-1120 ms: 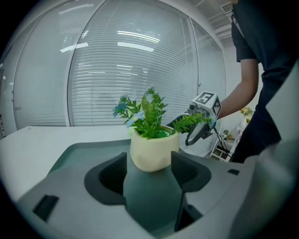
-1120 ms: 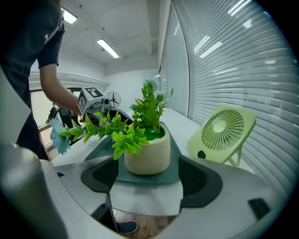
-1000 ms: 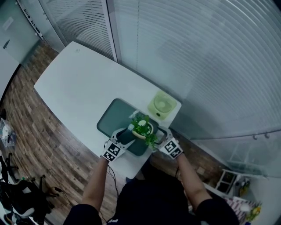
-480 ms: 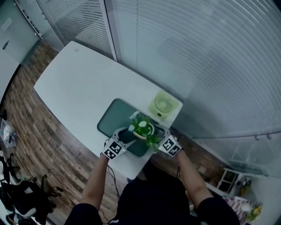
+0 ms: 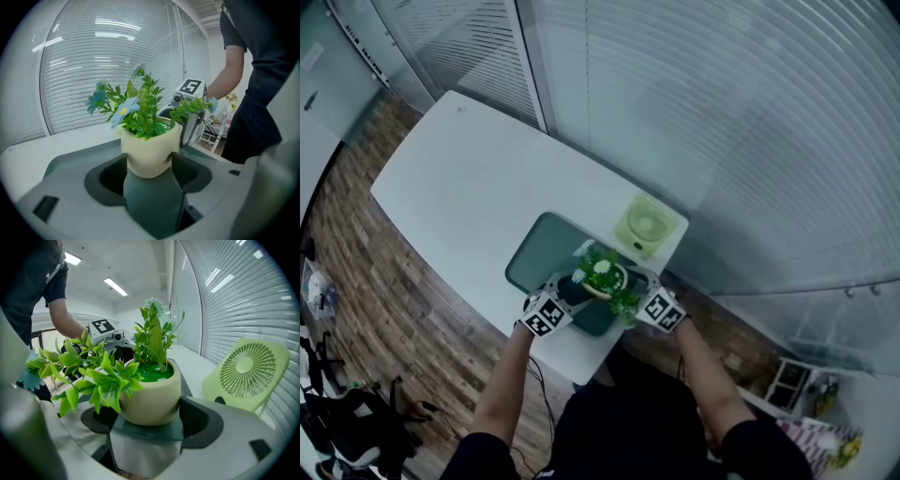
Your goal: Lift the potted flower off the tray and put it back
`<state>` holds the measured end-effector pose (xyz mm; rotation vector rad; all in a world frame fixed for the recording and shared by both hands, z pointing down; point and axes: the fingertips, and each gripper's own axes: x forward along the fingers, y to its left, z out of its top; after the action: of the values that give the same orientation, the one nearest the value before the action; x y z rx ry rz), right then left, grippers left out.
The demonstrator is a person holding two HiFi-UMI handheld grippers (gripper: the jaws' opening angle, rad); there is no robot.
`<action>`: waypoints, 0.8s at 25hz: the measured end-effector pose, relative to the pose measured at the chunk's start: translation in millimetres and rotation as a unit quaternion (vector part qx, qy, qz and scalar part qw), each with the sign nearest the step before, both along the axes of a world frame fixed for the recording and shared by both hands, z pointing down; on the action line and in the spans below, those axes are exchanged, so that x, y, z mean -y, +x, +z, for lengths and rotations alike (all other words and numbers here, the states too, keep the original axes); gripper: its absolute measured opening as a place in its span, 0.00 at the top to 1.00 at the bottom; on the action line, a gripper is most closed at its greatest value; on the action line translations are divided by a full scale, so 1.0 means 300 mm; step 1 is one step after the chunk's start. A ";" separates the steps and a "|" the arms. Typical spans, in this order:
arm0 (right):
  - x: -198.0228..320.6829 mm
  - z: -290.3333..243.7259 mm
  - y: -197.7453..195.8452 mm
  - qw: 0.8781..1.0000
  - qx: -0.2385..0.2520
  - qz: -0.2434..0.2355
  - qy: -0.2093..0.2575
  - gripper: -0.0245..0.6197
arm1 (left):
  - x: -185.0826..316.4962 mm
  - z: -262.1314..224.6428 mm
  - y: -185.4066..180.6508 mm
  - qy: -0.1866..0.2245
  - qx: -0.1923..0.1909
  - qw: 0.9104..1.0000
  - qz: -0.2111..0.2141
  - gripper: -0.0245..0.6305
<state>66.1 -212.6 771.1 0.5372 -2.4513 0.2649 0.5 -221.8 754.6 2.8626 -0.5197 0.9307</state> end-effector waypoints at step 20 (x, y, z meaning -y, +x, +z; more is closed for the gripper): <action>0.005 -0.007 -0.003 1.000 0.006 0.003 -0.012 0.39 | -0.001 0.028 0.012 -0.018 0.013 1.000 0.010 0.51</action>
<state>65.1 -214.1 769.0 0.5329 -2.4562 0.3009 4.1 -221.7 762.9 2.8315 -0.4729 0.9707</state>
